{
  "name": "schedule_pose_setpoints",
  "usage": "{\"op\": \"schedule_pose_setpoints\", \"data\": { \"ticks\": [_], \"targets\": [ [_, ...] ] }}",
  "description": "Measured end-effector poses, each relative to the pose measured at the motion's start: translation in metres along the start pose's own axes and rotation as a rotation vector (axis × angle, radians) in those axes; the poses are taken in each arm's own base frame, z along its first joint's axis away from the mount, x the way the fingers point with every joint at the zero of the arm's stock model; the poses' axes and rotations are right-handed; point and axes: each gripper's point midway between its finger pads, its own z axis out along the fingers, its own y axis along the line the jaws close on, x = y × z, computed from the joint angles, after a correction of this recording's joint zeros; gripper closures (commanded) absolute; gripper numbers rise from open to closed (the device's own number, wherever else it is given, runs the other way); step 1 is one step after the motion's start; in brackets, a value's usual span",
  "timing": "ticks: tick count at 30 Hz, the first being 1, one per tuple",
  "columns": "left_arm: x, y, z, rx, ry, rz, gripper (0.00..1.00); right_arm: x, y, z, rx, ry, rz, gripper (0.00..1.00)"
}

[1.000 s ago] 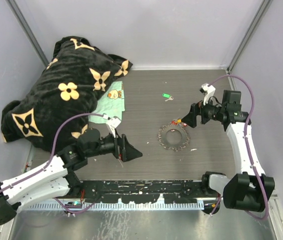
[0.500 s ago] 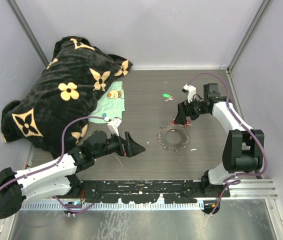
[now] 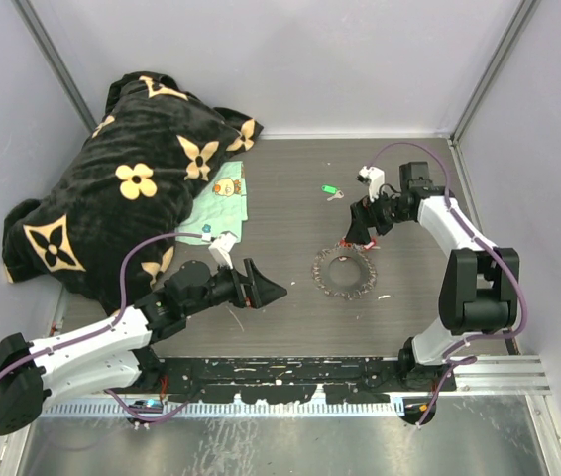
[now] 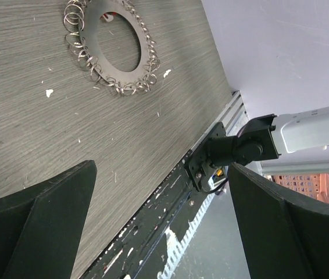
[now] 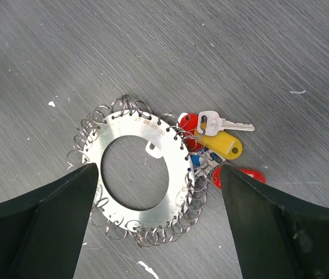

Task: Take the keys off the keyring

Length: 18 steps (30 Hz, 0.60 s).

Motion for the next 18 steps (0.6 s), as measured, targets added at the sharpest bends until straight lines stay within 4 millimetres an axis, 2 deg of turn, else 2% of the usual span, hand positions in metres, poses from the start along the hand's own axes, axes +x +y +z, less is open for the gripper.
{"op": "schedule_pose_setpoints", "data": {
  "ticks": [2,6,11,15,18],
  "targets": [
    [0.0,0.0,0.0,-0.003,-0.002,-0.004,0.02,0.002,-0.004,0.005,-0.007,0.012,0.006,0.27],
    [-0.001,0.002,0.004,-0.008,-0.008,-0.009,0.02,0.01,-0.011,0.017,-0.025,0.044,0.049,0.44],
    [0.001,0.01,0.013,-0.029,-0.007,-0.017,0.01,0.015,-0.018,0.01,-0.014,0.035,0.093,0.65],
    [0.008,0.022,0.023,-0.062,0.012,-0.037,0.01,0.027,-0.025,0.003,0.008,0.048,0.124,0.66],
    [0.014,0.031,0.031,-0.098,0.039,-0.045,0.07,0.037,-0.021,0.001,0.008,0.069,0.12,0.61]
  ]
}}
